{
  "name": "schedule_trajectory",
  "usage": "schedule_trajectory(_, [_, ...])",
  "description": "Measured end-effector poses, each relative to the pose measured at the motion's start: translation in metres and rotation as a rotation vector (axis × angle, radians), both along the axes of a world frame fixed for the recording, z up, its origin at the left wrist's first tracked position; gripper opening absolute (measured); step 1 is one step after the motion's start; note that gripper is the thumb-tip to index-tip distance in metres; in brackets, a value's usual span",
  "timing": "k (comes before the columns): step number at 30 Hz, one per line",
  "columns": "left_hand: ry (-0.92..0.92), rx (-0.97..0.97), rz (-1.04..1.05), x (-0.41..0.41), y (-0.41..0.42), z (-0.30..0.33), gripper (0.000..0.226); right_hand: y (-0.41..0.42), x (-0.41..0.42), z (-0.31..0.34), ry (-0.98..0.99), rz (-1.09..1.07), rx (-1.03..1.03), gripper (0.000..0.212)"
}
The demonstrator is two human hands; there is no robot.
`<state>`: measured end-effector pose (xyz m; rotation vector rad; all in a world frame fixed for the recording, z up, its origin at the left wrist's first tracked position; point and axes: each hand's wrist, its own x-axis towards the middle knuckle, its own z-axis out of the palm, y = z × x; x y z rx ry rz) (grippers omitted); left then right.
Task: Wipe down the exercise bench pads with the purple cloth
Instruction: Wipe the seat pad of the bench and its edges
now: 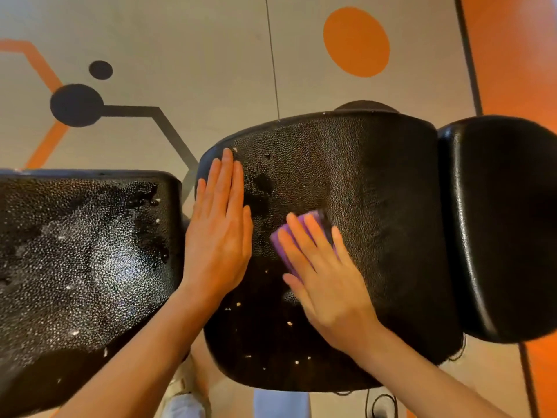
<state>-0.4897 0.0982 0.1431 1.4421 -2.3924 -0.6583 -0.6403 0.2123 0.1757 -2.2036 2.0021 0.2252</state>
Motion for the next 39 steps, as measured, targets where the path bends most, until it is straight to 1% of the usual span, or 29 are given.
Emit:
schedule_trajectory(1, [-0.002, 0.005, 0.002, 0.001, 0.0, 0.0, 0.061, 0.012, -0.006, -0.001, 0.011, 0.057, 0.012, 0.061])
schedule_trajectory(2, [0.002, 0.008, 0.001, 0.001, 0.0, 0.0, 0.061, 0.004, -0.016, -0.004, 0.009, 0.065, -0.001, 0.06])
schedule_trajectory(3, [0.009, 0.01, -0.003, 0.0, 0.0, 0.0, 0.061, -0.019, -0.025, -0.007, 0.033, 0.008, -0.055, 0.059])
schedule_trajectory(6, [0.024, 0.01, -0.002, 0.001, 0.001, -0.001, 0.06, -0.102, -0.045, 0.001, 0.008, -0.343, -0.165, 0.057])
schedule_trajectory(7, [0.026, 0.012, -0.003, 0.001, 0.001, -0.001, 0.06, -0.104, -0.045, 0.0, -0.012, -0.4, -0.178, 0.058])
schedule_trajectory(8, [0.029, 0.012, -0.005, 0.001, 0.001, -0.001, 0.06, -0.089, -0.04, -0.001, -0.016, -0.417, -0.169, 0.059])
schedule_trajectory(9, [0.032, 0.009, -0.008, 0.001, 0.001, -0.001, 0.059, -0.06, -0.03, -0.002, 0.003, -0.384, -0.131, 0.06])
schedule_trajectory(11, [0.032, 0.009, -0.009, 0.001, 0.0, 0.0, 0.059, 0.012, -0.006, 0.003, 0.041, -0.238, -0.021, 0.06])
schedule_trajectory(12, [0.034, 0.014, -0.008, 0.002, 0.0, 0.001, 0.059, 0.034, -0.007, 0.007, 0.043, -0.166, 0.021, 0.061])
schedule_trajectory(13, [0.035, 0.019, -0.006, 0.002, 0.0, 0.002, 0.059, 0.038, -0.018, 0.004, 0.042, -0.109, 0.034, 0.06])
schedule_trajectory(14, [0.038, 0.025, -0.01, 0.003, 0.0, 0.004, 0.059, 0.025, -0.033, 0.002, 0.054, -0.118, 0.016, 0.06])
schedule_trajectory(15, [0.04, 0.03, -0.022, 0.004, 0.001, 0.005, 0.059, 0.001, -0.045, -0.001, 0.087, -0.212, -0.043, 0.06])
schedule_trajectory(17, [0.024, 0.023, -0.063, 0.01, 0.008, 0.008, 0.06, -0.058, -0.065, 0.001, 0.025, -0.546, -0.154, 0.061])
schedule_trajectory(18, [0.011, 0.013, -0.091, 0.013, 0.015, 0.009, 0.06, -0.074, -0.068, 0.002, -0.021, -0.667, -0.188, 0.063])
schedule_trajectory(19, [-0.002, 0.009, -0.123, 0.016, 0.023, 0.009, 0.06, -0.074, -0.064, 0.0, -0.026, -0.716, -0.208, 0.063])
schedule_trajectory(20, [-0.012, 0.012, -0.15, 0.018, 0.031, 0.01, 0.06, -0.059, -0.054, -0.001, -0.008, -0.704, -0.201, 0.063])
schedule_trajectory(23, [-0.048, 0.006, -0.195, 0.022, 0.048, 0.007, 0.06, 0.029, -0.01, 0.005, 0.055, -0.433, -0.039, 0.061])
schedule_trajectory(24, [-0.079, -0.001, -0.201, 0.022, 0.051, 0.006, 0.061, 0.049, -0.008, 0.008, 0.066, -0.338, 0.02, 0.061])
schedule_trajectory(25, [-0.11, -0.009, -0.205, 0.022, 0.051, 0.005, 0.061, 0.054, -0.017, 0.007, 0.078, -0.253, 0.05, 0.061])
schedule_trajectory(26, [-0.134, -0.015, -0.208, 0.022, 0.051, 0.004, 0.061, 0.043, -0.032, 0.006, 0.083, -0.232, 0.048, 0.061])
schedule_trajectory(27, [-0.149, -0.019, -0.212, 0.021, 0.05, 0.004, 0.062, 0.023, -0.046, 0.004, 0.099, -0.29, 0.008, 0.061])
schedule_trajectory(30, [-0.165, -0.02, -0.213, 0.021, 0.051, 0.003, 0.061, -0.046, -0.069, 0.005, -0.003, -0.704, -0.158, 0.061])
schedule_trajectory(31, [-0.166, -0.02, -0.217, 0.021, 0.051, 0.003, 0.061, -0.051, -0.062, 0.003, -0.005, -0.776, -0.188, 0.06])
schedule_trajectory(32, [-0.163, -0.022, -0.222, 0.021, 0.051, 0.004, 0.061, -0.041, -0.047, 0.0, 0.018, -0.785, -0.195, 0.06])
schedule_trajectory(33, [-0.154, -0.023, -0.222, 0.021, 0.05, 0.004, 0.061, -0.018, -0.024, -0.002, 0.051, -0.709, -0.163, 0.061])
schedule_trajectory(35, [-0.146, -0.017, -0.217, 0.021, 0.049, 0.003, 0.061, 0.045, 0.032, 0.002, 0.071, -0.465, -0.032, 0.062])
schedule_trajectory(37, [-0.148, -0.015, -0.22, 0.022, 0.05, 0.002, 0.062, 0.08, 0.045, 0.004, 0.039, -0.269, 0.046, 0.061])
schedule_trajectory(38, [-0.142, -0.018, -0.222, 0.021, 0.049, 0.002, 0.062, 0.074, 0.032, 0.0, 0.012, -0.236, 0.046, 0.06])
schedule_trajectory(39, [-0.134, -0.021, -0.225, 0.021, 0.049, 0.001, 0.061, 0.055, 0.017, -0.003, 0.031, -0.276, 0.013, 0.059])
